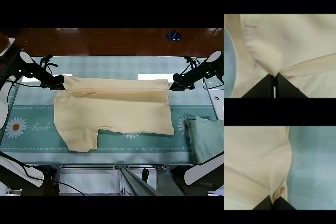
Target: Fold the shirts.
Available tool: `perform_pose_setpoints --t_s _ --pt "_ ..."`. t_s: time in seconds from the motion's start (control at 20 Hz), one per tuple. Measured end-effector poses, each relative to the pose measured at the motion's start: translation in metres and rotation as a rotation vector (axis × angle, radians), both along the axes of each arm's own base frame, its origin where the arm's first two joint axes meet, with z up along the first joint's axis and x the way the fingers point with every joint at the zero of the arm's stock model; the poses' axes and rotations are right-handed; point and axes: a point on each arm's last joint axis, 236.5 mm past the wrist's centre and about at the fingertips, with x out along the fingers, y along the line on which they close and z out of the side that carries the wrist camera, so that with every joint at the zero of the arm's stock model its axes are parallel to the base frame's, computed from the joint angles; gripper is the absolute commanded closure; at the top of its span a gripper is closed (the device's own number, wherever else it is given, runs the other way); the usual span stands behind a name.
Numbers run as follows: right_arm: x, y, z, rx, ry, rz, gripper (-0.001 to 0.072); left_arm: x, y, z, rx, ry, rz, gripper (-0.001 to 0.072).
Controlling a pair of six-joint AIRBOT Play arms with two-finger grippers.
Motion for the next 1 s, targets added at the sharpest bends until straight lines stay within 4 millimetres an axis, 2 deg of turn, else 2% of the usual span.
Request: perform_pose_setpoints --t_s 0.05,0.1,0.15,0.25,0.35,0.5,0.65,0.75,0.85,1.0 --pt "-0.004 0.002 -0.004 -0.004 0.014 0.007 0.0616 -0.005 -0.001 -0.003 0.002 0.021 -0.009 0.0566" --pt "-0.007 0.003 -0.008 -0.009 0.025 0.010 0.0387 -0.010 -0.001 -0.005 0.005 0.047 -0.015 0.0263" --pt "-0.008 0.003 -0.011 -0.016 0.032 0.007 0.0302 -0.016 0.000 -0.007 0.010 0.076 -0.013 0.0203" --pt "-0.010 0.005 -0.012 -0.012 0.043 -0.015 0.0301 -0.028 0.000 -0.004 0.009 0.133 -0.001 0.0203" --pt "-0.017 0.004 -0.002 -0.006 0.060 -0.022 0.0302 -0.041 0.001 0.008 0.010 0.178 0.005 0.0203" --pt "-0.029 -0.015 0.030 -0.045 0.028 -0.068 0.0302 -0.063 0.010 0.036 0.026 0.184 0.021 0.0203" --pt "-0.052 -0.030 0.061 -0.078 -0.063 -0.145 0.0302 -0.104 0.024 0.053 0.028 0.177 0.069 0.0202" --pt "-0.078 -0.033 0.066 -0.099 -0.111 -0.193 0.0302 -0.146 0.040 0.048 0.032 0.174 0.148 0.0203" --pt "-0.113 -0.023 0.059 -0.085 -0.132 -0.239 0.0302 -0.187 0.048 0.035 0.002 0.165 0.247 0.0203" --pt "-0.156 0.005 0.037 -0.019 -0.135 -0.285 0.0302 -0.231 0.037 0.015 -0.145 0.125 0.412 0.0203"
